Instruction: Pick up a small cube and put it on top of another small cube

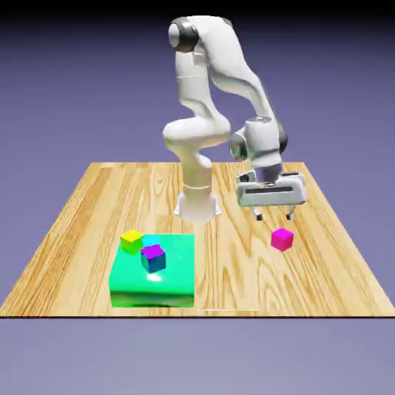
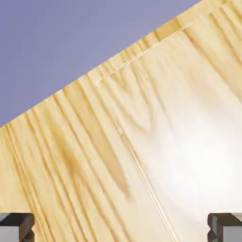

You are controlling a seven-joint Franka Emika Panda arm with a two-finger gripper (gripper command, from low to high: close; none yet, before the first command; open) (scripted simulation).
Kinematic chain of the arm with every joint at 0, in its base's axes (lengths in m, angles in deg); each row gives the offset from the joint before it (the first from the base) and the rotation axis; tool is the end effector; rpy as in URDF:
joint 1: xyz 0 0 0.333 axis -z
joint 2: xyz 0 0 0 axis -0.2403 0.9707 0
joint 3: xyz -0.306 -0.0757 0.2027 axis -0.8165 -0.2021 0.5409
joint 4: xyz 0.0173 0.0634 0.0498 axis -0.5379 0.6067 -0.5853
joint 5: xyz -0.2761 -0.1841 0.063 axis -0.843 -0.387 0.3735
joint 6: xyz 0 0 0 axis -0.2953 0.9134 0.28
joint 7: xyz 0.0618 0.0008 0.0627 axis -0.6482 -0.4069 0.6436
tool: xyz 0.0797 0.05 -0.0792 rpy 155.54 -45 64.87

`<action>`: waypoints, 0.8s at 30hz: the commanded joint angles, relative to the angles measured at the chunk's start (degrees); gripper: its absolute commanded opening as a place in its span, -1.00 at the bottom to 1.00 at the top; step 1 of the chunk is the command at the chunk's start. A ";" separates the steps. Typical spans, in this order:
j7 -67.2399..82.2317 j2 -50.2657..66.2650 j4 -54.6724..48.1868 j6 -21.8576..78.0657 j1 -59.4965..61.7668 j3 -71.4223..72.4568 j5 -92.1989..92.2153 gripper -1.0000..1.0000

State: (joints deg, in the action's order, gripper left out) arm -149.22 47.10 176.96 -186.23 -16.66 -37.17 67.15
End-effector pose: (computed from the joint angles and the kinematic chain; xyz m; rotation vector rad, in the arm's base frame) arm 0.2884 0.2081 0.3670 -2.2489 1.8087 -0.0603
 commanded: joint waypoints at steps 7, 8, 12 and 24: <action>-17.45 6.25 0.43 1.94 -8.30 1.92 2.90 0.00; -19.94 7.14 0.49 2.22 -9.48 2.20 3.32 0.00; -28.60 10.25 0.71 3.18 -13.60 3.15 4.76 0.00; -28.87 26.87 -2.23 -10.56 -10.96 5.73 3.35 -1.00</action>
State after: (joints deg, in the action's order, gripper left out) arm -178.09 73.97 174.73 -196.81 -27.62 -31.44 70.50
